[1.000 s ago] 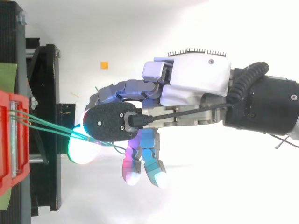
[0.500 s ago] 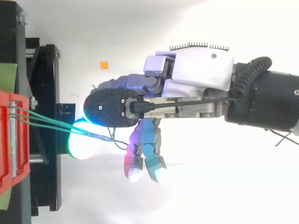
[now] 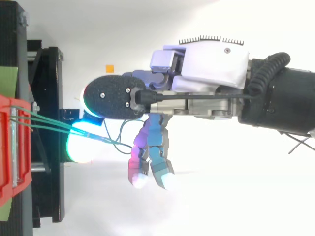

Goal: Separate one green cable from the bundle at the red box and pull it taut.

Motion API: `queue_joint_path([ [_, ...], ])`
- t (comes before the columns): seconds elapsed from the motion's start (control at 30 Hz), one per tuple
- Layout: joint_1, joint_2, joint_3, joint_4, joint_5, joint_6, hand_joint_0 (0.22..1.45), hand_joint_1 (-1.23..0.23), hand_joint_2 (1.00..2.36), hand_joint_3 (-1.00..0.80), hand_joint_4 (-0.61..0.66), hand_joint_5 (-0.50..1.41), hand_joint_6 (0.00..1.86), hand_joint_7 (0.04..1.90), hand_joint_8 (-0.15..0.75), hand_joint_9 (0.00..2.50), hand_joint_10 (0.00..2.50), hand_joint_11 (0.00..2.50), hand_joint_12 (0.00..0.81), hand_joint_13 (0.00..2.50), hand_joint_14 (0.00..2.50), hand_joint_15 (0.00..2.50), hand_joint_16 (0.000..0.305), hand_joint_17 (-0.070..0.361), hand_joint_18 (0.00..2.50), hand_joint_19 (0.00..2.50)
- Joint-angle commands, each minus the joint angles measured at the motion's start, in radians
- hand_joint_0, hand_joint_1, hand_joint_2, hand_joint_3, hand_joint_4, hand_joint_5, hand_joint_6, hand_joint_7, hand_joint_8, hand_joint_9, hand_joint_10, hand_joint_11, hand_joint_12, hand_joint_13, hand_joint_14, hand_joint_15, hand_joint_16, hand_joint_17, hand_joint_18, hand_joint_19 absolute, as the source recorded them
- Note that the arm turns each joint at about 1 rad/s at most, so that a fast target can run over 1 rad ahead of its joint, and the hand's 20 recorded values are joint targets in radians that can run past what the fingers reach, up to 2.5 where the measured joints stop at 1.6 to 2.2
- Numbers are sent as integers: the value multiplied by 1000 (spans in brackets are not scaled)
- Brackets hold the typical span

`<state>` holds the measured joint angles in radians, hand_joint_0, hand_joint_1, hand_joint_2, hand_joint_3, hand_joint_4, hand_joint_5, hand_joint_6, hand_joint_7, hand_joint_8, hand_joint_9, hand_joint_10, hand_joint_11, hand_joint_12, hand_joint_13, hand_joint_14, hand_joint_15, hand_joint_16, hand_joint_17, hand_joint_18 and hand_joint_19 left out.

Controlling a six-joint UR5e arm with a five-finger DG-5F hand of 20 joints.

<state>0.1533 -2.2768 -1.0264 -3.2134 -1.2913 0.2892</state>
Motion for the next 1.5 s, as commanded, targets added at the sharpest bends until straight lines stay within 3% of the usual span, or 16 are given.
queue_joint_path([
  [0.0, -3, -1, 16, -23, 0, -4, 459, -243, 1000, -500, 177, 106, 505, 1051, 205, 1767, 13, 380, 375, 1286, 16, 484, 65, 146, 1056, 500],
  [0.33, -6, 0, 25, -39, 0, -7, 509, -230, 1000, -500, 161, 106, 504, 1051, 196, 1772, 14, 401, 355, 1280, 16, 503, 61, 136, 1016, 532],
  [0.6, -9, 0, 31, -40, 0, -7, 627, -458, 1000, -500, 130, 114, 505, 1077, 186, 1821, 15, 442, 333, 1283, 17, 523, 54, 121, 980, 543],
  [0.93, -11, 14, 34, -62, 1, -22, 670, -569, 1009, -401, 137, 118, 505, 1082, 185, 1847, 16, 444, 336, 1298, 19, 519, 53, 119, 1000, 535],
  [1.03, -11, 16, 34, -68, 1, -27, 637, -515, 1000, -500, 121, 118, 505, 1097, 189, 1846, 15, 444, 339, 1296, 19, 522, 53, 120, 999, 540],
  [1.1, -11, 14, 34, -68, 1, -27, 553, -385, 1000, -500, 116, 119, 505, 1107, 191, 1839, 15, 413, 340, 1304, 17, 520, 55, 125, 1018, 528],
  [1.27, -11, 16, 34, -68, 1, -27, 468, -227, 1000, -500, 150, 120, 505, 1110, 209, 1843, 13, 358, 366, 1326, 15, 481, 64, 143, 1069, 492],
  [1.47, -11, 14, 34, -68, 1, -27, 428, -179, 1000, -500, 210, 112, 505, 1086, 225, 1809, 11, 310, 384, 1327, 14, 479, 70, 158, 1091, 476],
])
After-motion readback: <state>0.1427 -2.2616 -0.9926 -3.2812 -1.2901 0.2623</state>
